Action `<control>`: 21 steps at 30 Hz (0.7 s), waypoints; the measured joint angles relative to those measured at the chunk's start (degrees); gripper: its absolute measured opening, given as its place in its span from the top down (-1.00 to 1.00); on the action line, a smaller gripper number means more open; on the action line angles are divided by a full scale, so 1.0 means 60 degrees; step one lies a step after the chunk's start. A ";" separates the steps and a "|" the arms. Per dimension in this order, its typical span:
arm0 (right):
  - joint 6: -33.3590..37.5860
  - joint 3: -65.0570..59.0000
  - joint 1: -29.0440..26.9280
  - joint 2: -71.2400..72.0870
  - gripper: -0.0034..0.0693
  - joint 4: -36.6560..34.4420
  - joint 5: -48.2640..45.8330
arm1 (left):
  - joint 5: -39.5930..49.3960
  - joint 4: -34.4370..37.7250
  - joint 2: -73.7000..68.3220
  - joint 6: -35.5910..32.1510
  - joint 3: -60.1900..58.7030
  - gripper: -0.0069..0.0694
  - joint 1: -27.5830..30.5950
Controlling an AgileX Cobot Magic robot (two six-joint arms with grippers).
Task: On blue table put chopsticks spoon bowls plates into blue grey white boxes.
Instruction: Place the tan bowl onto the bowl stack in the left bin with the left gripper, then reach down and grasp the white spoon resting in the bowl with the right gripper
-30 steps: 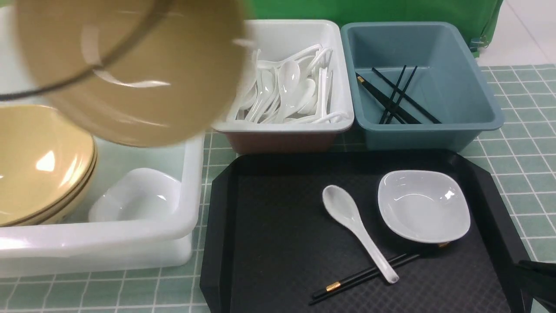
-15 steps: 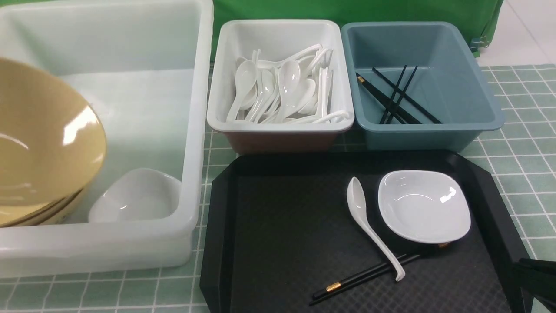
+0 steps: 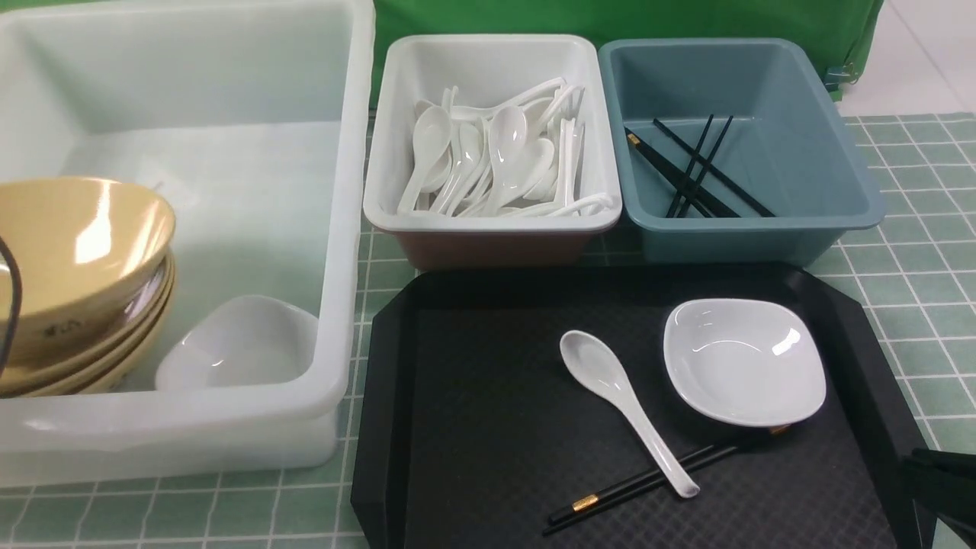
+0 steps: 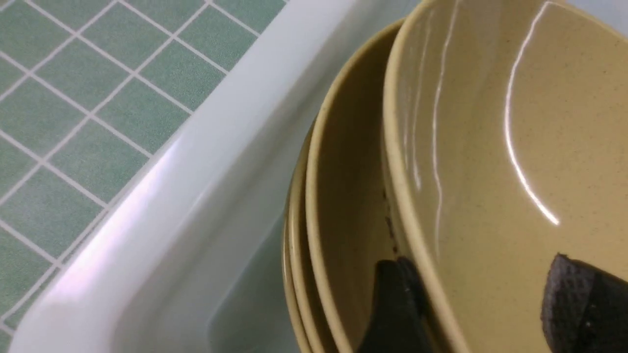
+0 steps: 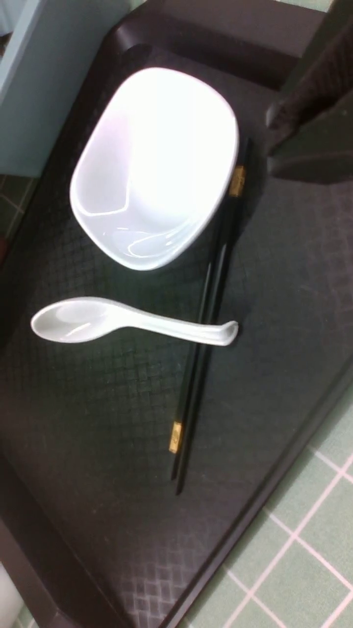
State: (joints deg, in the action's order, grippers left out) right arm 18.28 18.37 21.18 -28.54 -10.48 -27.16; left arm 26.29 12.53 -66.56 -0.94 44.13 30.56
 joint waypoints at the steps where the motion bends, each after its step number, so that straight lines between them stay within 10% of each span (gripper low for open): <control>1: 0.0000 0.0000 0.0000 0.0000 0.62 0.0000 0.0043 | 0.0064 0.0019 0.0071 -0.0007 0.0000 -0.32 0.0000; 12: 0.0000 0.0000 0.0000 0.0000 0.53 0.0000 0.0402 | 0.0687 0.0452 0.2056 -0.0097 0.0747 -0.69 0.0000; 21: -0.0124 -0.0151 0.0000 0.0000 0.51 0.0000 0.0449 | 0.1400 0.1086 0.0985 -0.0388 0.0788 0.17 -0.0009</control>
State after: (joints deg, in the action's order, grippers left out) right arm 17.54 17.47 21.18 -28.54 -10.48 -24.46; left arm 34.68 19.04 -60.65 -3.27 48.86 30.50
